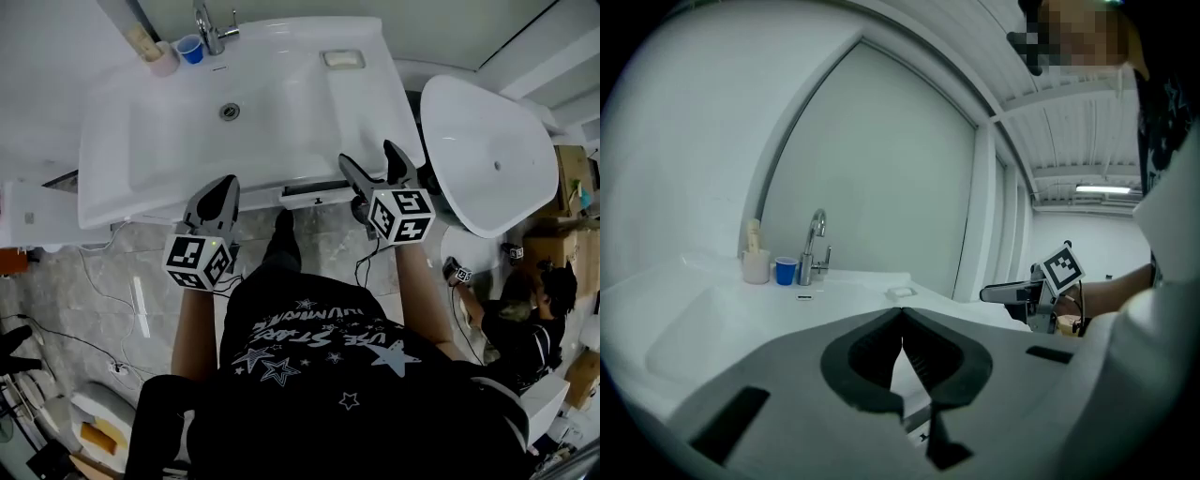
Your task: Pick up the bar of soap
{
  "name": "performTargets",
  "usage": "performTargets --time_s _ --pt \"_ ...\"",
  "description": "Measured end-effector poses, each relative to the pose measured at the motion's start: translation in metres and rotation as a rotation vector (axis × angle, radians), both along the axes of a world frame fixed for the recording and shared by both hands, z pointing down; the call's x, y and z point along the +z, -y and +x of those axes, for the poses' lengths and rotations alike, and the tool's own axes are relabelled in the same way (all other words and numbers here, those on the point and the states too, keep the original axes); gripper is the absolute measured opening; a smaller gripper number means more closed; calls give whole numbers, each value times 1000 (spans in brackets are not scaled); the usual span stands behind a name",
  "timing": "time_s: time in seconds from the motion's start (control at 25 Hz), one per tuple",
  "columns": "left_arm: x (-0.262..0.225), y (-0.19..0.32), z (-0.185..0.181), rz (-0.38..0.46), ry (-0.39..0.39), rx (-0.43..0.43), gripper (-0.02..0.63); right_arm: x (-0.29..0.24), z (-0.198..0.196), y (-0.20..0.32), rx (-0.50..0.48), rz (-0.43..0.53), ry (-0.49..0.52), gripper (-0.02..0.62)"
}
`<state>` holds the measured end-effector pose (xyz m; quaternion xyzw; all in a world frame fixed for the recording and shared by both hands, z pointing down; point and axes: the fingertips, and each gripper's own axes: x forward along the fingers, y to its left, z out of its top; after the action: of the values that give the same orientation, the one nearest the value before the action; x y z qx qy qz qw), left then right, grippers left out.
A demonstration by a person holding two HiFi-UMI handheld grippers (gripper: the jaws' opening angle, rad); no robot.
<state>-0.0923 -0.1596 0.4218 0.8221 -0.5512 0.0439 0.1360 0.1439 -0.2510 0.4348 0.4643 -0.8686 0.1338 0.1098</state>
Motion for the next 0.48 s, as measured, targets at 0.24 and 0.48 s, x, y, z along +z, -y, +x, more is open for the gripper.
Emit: performTargets --time_s 0.24,0.48 --pt "5 79 -12 -29 2 47 9 0 -5 81 24 -7 -70 407" --pt "9 144 -21 -44 -3 67 9 9 -14 147 -18 1 -231 376"
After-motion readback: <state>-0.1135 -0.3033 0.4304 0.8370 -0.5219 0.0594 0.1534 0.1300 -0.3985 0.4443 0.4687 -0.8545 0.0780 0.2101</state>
